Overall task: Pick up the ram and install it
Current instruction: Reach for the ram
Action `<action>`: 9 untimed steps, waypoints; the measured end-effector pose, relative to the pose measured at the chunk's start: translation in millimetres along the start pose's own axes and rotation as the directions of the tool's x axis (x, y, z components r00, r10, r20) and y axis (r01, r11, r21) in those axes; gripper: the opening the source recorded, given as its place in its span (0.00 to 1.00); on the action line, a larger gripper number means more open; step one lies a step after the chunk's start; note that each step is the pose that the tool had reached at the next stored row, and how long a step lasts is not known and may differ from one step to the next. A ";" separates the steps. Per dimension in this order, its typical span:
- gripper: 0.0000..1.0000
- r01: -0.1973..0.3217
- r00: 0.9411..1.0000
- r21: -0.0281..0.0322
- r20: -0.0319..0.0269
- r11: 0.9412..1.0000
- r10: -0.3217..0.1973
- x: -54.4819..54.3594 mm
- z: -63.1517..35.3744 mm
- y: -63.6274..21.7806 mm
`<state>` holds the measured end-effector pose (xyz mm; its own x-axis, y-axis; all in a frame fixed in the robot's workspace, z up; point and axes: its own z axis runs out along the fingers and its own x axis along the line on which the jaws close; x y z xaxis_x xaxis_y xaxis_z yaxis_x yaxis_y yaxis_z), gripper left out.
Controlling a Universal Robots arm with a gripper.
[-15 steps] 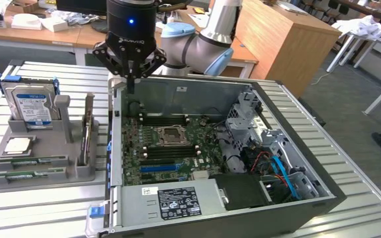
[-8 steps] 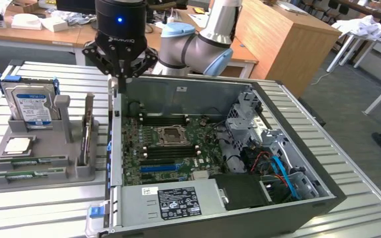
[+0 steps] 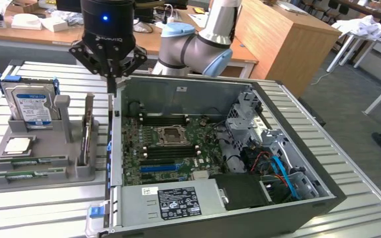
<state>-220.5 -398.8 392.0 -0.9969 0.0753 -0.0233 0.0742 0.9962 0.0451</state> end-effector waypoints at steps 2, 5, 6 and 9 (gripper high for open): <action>0.10 0.000 1.000 0.000 0.000 1.000 0.000 4.8 -0.1 -0.4; 0.10 0.000 1.000 0.000 0.000 1.000 0.000 12.2 -0.2 -0.9; 0.10 0.000 1.000 0.000 0.000 1.000 0.000 14.6 -0.2 -1.1; 0.10 0.000 1.000 0.000 0.000 1.000 0.000 21.6 -0.3 -1.6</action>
<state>-242.2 -398.9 391.8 -0.9969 0.0753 -0.0233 0.0742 0.9962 0.0451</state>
